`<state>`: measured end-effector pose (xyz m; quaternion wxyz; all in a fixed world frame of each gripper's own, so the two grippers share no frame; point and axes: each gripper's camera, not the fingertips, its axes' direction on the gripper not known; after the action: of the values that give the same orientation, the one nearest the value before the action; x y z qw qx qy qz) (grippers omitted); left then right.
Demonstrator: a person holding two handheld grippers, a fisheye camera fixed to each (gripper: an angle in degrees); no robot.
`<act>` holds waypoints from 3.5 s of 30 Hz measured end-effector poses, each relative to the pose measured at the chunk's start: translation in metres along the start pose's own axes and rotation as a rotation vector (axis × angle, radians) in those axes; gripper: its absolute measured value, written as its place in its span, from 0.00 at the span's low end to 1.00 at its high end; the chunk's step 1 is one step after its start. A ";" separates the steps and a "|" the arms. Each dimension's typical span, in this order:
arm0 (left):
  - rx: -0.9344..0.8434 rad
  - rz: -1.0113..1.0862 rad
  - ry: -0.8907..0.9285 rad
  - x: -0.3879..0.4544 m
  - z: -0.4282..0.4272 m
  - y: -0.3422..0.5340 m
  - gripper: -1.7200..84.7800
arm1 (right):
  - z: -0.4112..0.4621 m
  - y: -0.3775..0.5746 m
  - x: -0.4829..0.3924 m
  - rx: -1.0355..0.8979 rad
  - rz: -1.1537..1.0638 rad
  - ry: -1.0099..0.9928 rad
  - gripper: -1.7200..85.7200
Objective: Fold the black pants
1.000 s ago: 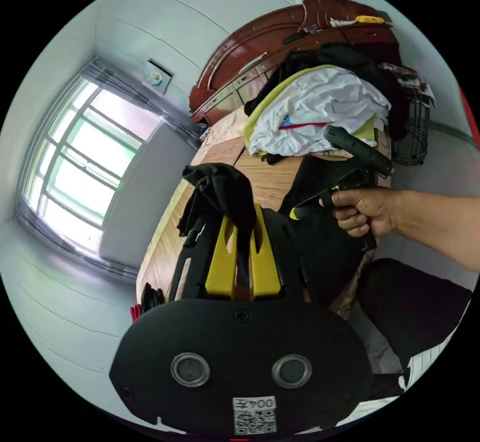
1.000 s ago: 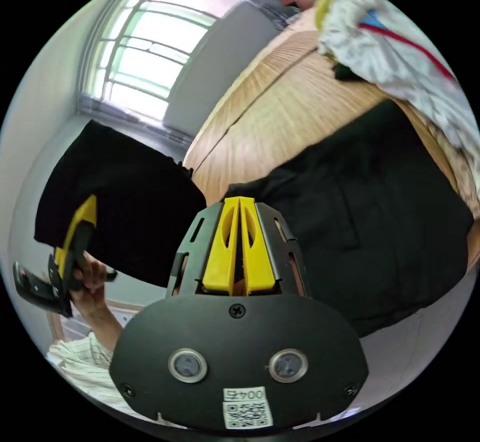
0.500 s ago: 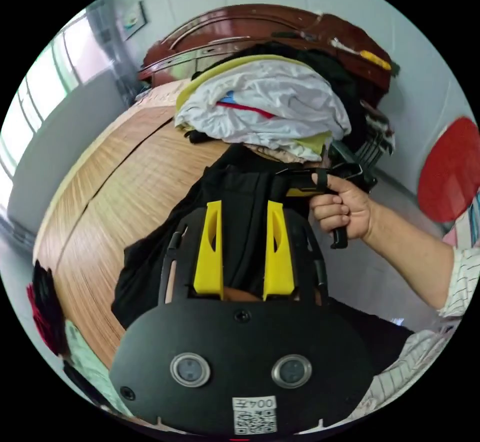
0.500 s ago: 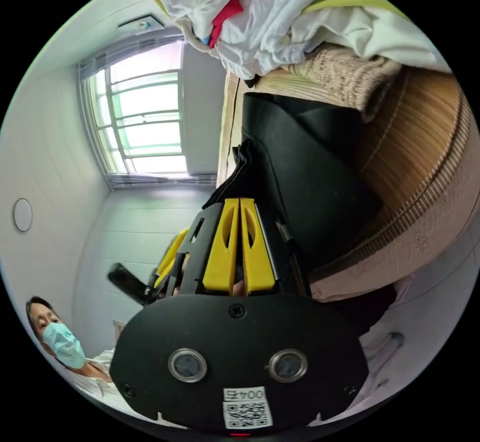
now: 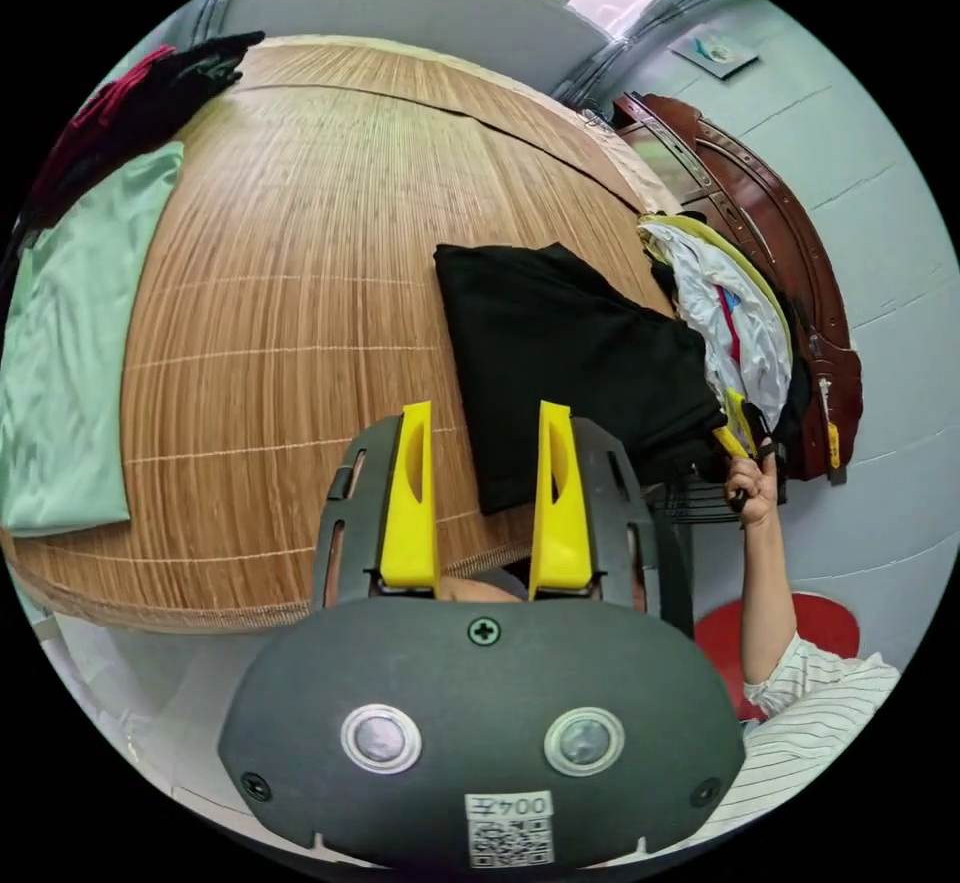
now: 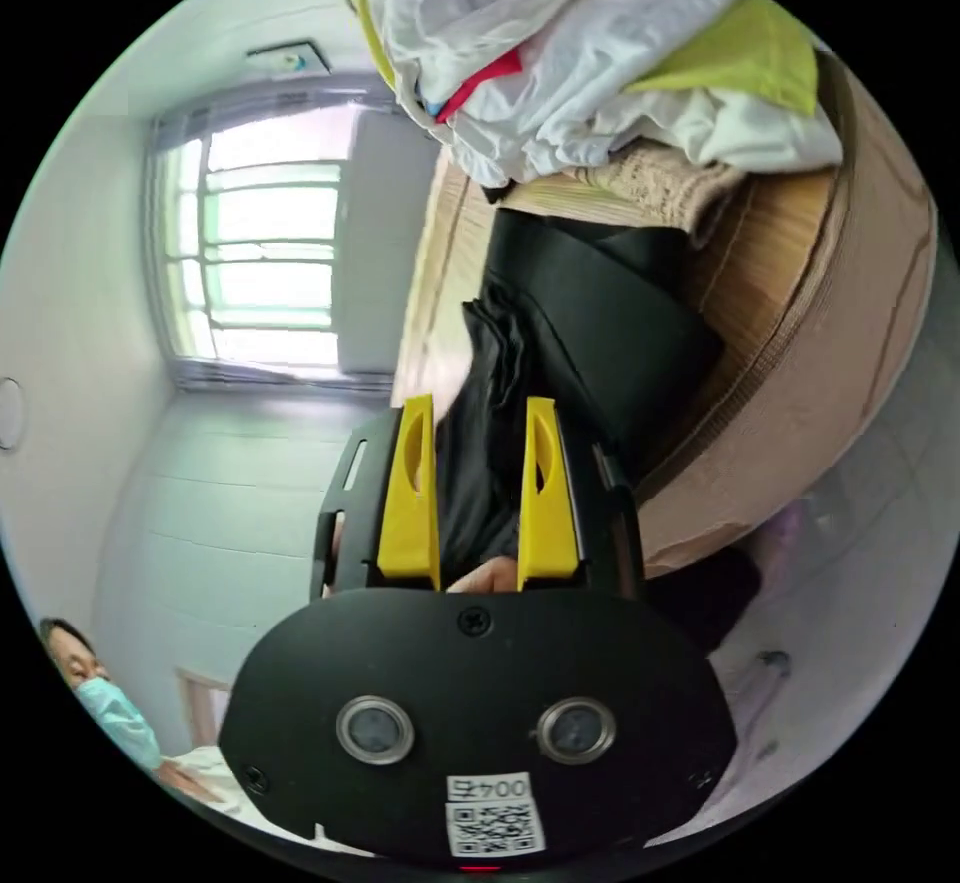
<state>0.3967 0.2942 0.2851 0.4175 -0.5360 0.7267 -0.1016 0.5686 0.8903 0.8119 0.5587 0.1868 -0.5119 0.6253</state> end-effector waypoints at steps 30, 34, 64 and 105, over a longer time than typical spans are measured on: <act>-0.032 -0.040 0.230 -0.099 -0.034 -0.008 0.07 | 0.142 0.106 0.006 -0.010 -0.225 0.393 0.09; 0.017 -0.058 0.195 -0.112 -0.061 0.017 0.06 | 0.176 0.133 0.002 -0.052 -0.280 0.434 0.09; -0.027 0.465 -0.636 -0.024 -0.099 0.173 0.02 | 0.449 0.403 -0.035 -0.466 -1.240 1.265 0.01; 0.300 -0.495 0.434 -0.265 -0.261 0.242 0.05 | 0.195 0.283 0.035 -0.545 -0.239 0.003 0.12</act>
<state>0.0625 0.5426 0.4372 0.2904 -0.5943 0.6237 -0.4165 0.2405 0.7842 0.7970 0.6586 0.0878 -0.6344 0.3950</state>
